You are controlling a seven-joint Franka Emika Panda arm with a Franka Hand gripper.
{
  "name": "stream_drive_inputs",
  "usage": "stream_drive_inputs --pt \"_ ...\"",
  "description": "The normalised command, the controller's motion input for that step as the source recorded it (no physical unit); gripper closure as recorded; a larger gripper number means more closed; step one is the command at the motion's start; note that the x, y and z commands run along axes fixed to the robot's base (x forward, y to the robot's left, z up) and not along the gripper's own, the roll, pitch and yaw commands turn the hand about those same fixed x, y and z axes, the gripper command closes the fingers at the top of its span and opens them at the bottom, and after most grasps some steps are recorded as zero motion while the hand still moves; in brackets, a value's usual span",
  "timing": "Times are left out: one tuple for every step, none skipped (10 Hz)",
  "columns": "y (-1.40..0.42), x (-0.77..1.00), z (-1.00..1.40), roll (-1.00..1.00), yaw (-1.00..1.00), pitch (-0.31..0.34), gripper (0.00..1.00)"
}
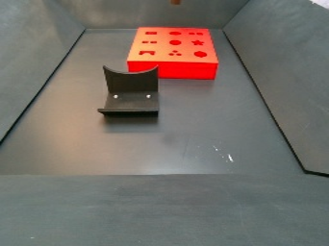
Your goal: Insert the oval object.
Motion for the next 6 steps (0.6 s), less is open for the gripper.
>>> stream_drive_inputs --pt "-0.41 0.33 0.14 -0.05 -0.05 0.494 1.00" --pt "-0.41 0.41 0.10 -0.09 0.00 0.500 1.00" --pt "-0.14 0.13 0.00 -0.02 0.00 0.201 1.00" --pt "-0.01 0.00 -0.06 -0.01 0.00 0.000 1.00" --pt "0.17 0.00 -0.03 -0.06 -0.12 0.037 1.00" --pt "0.01 0.07 0.00 0.07 -0.53 0.357 1.00"
